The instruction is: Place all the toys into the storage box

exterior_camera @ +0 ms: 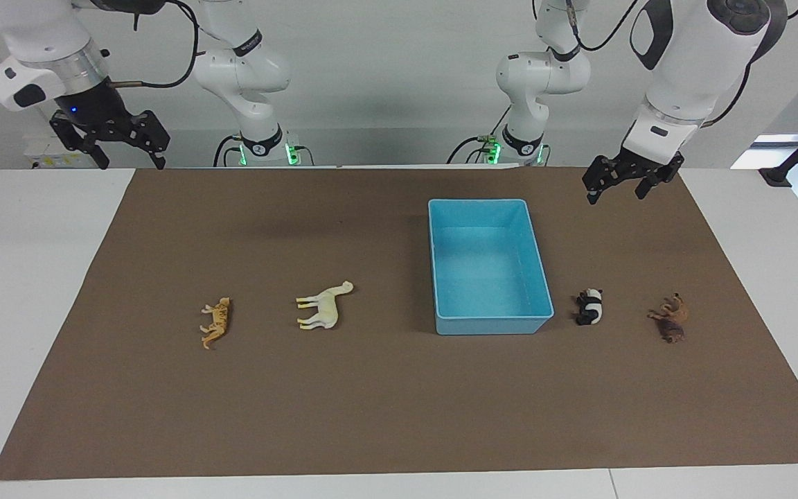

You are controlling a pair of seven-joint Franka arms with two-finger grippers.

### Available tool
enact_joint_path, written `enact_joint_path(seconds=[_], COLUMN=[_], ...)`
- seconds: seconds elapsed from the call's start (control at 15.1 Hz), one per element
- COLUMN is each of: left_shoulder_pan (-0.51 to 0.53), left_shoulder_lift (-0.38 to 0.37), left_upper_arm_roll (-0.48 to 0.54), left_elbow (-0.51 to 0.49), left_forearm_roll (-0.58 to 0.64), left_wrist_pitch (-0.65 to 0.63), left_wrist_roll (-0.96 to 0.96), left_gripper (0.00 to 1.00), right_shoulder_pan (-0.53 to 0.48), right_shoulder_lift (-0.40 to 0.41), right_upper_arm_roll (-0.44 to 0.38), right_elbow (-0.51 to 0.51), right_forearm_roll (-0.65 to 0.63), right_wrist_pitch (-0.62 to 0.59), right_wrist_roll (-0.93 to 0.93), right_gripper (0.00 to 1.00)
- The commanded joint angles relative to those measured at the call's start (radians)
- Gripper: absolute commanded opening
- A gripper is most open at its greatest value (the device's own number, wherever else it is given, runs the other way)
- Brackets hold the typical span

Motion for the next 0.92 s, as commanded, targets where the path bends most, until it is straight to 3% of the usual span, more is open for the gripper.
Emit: enact_joint_path(seconds=[0.0, 0.2, 0.33, 0.46, 0.73, 0.86], left_shoulder_pan=[0.01, -0.002, -0.007, -0.007, -0.008, 0.003], left_shoulder_lift=[-0.012, -0.013, -0.012, -0.013, -0.016, -0.042], left_upper_arm_roll=[-0.002, -0.005, -0.006, -0.006, -0.007, -0.008], left_elbow=[0.001, 0.001, 0.001, 0.001, -0.019, -0.106], left_forearm_roll=[-0.016, -0.016, -0.016, -0.016, -0.016, -0.016], left_wrist_pitch=[-0.013, -0.024, -0.013, -0.019, 0.017, 0.164], left_wrist_roll=[0.009, 0.011, 0.012, 0.016, 0.017, 0.049], left_gripper=[1.0, 1.0, 1.0, 1.0, 1.0, 1.0], right_shoulder_pan=[-0.015, -0.019, -0.021, -0.027, -0.024, -0.01], right_shoulder_lift=[-0.027, -0.08, -0.082, -0.067, 0.028, 0.097], right_upper_arm_roll=[-0.002, -0.002, -0.002, -0.002, -0.002, 0.0], right_elbow=[-0.045, -0.157, -0.22, -0.304, -0.337, -0.342], right_forearm_roll=[0.003, 0.003, 0.003, 0.003, 0.016, 0.029], right_wrist_pitch=[0.011, 0.104, 0.145, 0.275, 0.388, 0.484], right_wrist_roll=[-0.035, -0.038, -0.038, -0.037, -0.026, 0.024], right_gripper=[1.0, 1.0, 1.0, 1.0, 1.0, 1.0])
